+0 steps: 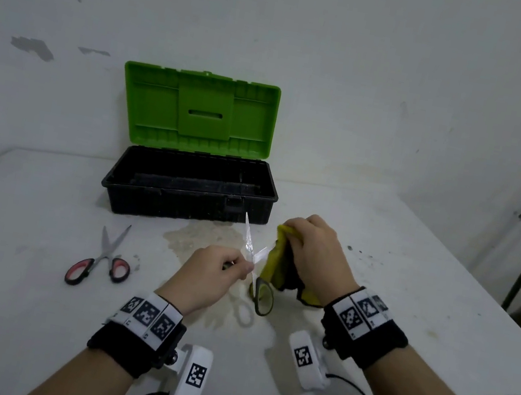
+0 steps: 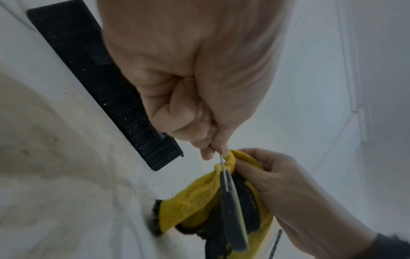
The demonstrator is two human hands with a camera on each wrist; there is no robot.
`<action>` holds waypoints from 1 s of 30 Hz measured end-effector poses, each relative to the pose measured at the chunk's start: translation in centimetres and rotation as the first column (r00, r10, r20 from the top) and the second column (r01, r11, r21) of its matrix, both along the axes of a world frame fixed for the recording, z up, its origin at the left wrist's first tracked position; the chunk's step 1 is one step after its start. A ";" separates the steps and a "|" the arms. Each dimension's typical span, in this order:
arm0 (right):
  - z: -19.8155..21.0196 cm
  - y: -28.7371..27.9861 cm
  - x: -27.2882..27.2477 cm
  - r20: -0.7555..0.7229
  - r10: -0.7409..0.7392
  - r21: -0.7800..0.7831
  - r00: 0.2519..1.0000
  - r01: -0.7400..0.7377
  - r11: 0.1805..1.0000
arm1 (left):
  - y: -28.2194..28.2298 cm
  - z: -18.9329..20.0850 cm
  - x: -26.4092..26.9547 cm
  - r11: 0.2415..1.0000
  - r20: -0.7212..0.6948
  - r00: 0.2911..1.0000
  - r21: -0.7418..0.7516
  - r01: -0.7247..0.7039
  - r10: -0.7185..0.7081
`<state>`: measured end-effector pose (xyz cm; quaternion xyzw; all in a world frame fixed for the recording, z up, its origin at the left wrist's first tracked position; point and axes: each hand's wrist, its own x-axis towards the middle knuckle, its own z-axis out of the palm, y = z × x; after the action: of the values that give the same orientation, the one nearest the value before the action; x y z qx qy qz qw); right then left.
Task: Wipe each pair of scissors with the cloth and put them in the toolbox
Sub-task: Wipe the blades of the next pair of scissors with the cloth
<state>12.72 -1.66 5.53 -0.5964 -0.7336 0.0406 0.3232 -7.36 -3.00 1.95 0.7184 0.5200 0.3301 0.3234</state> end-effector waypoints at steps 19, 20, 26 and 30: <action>1.2 -1.0 -0.6 0.218 0.010 -0.132 0.976 0.020 0.991 | 0.1 0.3 -0.1 0.996 -0.211 0.977 0.087 0.035 -0.016; 1.4 -0.7 0.0 0.197 -0.039 -0.121 0.980 0.063 0.991 | 0.2 0.4 -0.2 0.997 -0.203 0.979 0.077 0.032 -0.016; 2.1 -2.5 -0.3 0.089 -0.025 -0.031 0.996 0.028 0.999 | 0.4 0.0 -0.5 1.000 -0.128 0.992 0.019 -0.012 0.014; 0.7 -3.4 -2.8 0.186 0.093 -0.082 0.978 -0.079 0.994 | 0.1 -0.2 0.3 0.999 -0.169 0.985 0.027 0.039 -0.034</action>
<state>9.95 -5.01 6.24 -0.5770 -0.7841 0.0247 0.2273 -7.06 -2.93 1.77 0.7580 0.5270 0.2700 0.2736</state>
